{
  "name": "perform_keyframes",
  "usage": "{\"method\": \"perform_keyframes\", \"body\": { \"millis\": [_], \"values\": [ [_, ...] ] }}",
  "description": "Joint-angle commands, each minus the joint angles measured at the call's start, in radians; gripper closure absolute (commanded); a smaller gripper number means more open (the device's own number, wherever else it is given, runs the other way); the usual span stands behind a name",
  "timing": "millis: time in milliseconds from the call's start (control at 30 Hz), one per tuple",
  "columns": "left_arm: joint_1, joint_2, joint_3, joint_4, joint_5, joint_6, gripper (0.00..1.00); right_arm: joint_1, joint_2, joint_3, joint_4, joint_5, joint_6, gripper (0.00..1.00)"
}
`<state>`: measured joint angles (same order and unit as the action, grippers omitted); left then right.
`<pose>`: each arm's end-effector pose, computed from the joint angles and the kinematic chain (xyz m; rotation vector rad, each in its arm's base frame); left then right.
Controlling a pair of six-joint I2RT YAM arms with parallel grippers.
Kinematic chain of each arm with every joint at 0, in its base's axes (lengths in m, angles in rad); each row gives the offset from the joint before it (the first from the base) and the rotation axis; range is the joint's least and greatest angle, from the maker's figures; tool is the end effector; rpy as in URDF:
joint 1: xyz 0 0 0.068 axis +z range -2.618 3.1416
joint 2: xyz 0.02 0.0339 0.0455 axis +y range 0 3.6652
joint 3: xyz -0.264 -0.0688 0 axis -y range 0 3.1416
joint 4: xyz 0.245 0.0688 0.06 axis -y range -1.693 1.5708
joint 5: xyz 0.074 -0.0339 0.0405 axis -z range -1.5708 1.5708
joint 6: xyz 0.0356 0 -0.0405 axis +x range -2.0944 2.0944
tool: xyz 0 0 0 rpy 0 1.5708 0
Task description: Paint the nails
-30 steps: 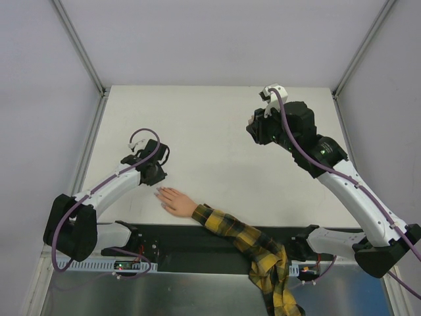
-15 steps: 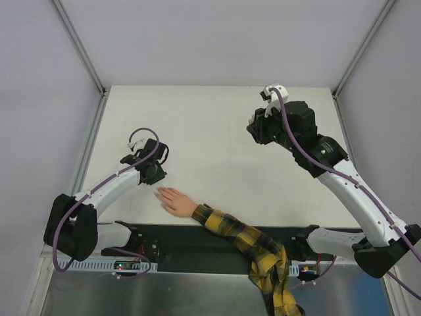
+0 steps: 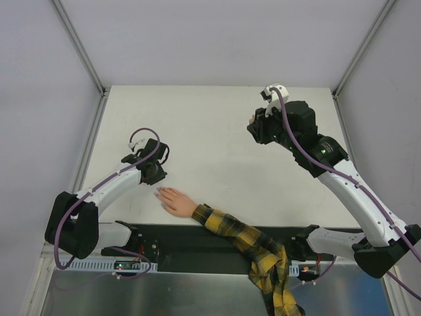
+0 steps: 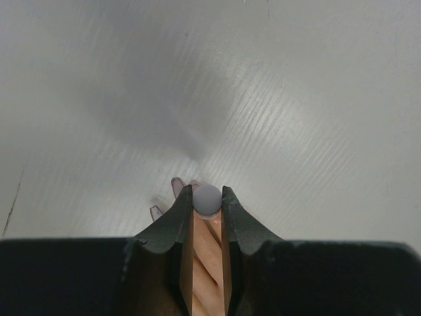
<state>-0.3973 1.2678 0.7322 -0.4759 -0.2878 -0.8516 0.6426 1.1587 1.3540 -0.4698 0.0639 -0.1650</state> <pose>0.2251 -0.0835 0.2004 -0.6703 2.4338 -0.1270 0.2002 0.1470 0.4321 -0.6868 1.7216 0.2744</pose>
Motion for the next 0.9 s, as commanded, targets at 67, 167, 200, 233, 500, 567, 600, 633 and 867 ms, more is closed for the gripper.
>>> {"method": "perform_keyframes", "body": {
  "millis": [67,167,200,233,500,567,600,633,867],
  "values": [
    [0.014,0.012,0.007,0.0,0.015,-0.007,1.0,-0.011,-0.002,0.04,0.019,-0.009,0.009,1.0],
    [0.014,0.018,0.007,-0.003,0.016,-0.009,1.0,-0.012,-0.004,0.039,0.02,-0.009,0.01,1.0],
    [0.014,0.018,0.009,-0.003,0.016,-0.007,1.0,-0.012,-0.005,0.037,0.019,-0.009,0.01,1.0],
    [0.014,0.021,0.007,-0.001,0.018,-0.009,1.0,-0.012,-0.004,0.036,0.019,-0.009,0.01,1.0],
    [0.015,0.034,0.01,0.0,0.018,-0.014,1.0,-0.02,-0.007,0.031,0.019,-0.01,0.012,1.0],
    [0.015,0.039,0.013,0.0,0.016,-0.014,1.0,-0.02,-0.007,0.03,0.017,-0.009,0.012,1.0],
    [0.015,0.041,0.013,0.0,0.016,-0.014,1.0,-0.021,-0.007,0.028,0.017,-0.01,0.012,1.0],
    [0.015,0.044,0.016,0.0,0.015,-0.014,1.0,-0.023,-0.007,0.027,0.017,-0.01,0.012,1.0],
    [0.02,0.047,0.016,0.0,0.016,-0.017,1.0,-0.026,-0.005,0.027,0.019,-0.01,0.012,1.0]
  ]
}}
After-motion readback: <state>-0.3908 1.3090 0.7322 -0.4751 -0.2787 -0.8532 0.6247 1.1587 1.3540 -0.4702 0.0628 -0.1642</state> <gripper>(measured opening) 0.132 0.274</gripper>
